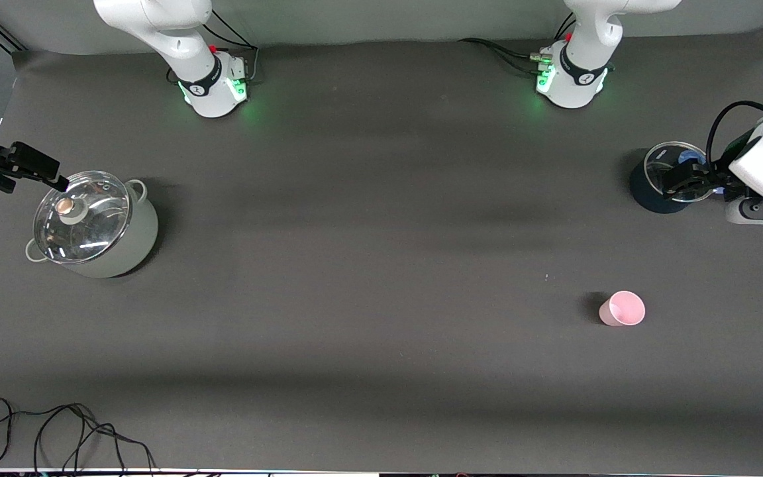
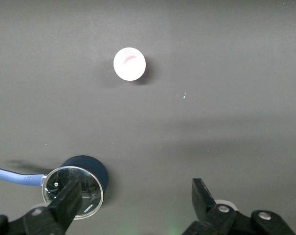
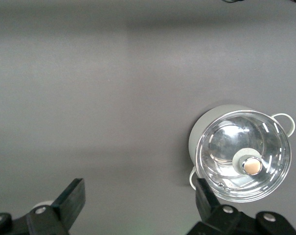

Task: Transfer pink cup from left to right arm
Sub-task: 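Raise the left gripper off the saucepan and move it toward the pink cup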

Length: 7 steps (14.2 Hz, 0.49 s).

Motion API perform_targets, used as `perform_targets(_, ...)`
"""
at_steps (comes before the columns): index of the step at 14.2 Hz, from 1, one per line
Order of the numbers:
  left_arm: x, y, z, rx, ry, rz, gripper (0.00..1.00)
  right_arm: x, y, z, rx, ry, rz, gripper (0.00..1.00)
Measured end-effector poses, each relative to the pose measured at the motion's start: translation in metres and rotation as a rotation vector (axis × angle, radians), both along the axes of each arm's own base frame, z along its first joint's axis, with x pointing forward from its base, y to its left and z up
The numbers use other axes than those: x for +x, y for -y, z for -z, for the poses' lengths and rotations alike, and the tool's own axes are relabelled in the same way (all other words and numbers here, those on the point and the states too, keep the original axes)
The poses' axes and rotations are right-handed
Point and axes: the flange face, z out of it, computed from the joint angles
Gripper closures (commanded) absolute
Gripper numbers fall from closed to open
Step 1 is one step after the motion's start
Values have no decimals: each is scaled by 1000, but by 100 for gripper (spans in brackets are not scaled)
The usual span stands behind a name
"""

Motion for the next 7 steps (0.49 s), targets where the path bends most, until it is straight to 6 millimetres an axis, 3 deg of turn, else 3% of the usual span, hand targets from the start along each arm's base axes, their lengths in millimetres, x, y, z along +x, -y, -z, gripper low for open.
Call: perform_targets(7, 1, 0, 1, 0, -1, 0, 0, 1, 0, -1, 0, 1, -6, 0)
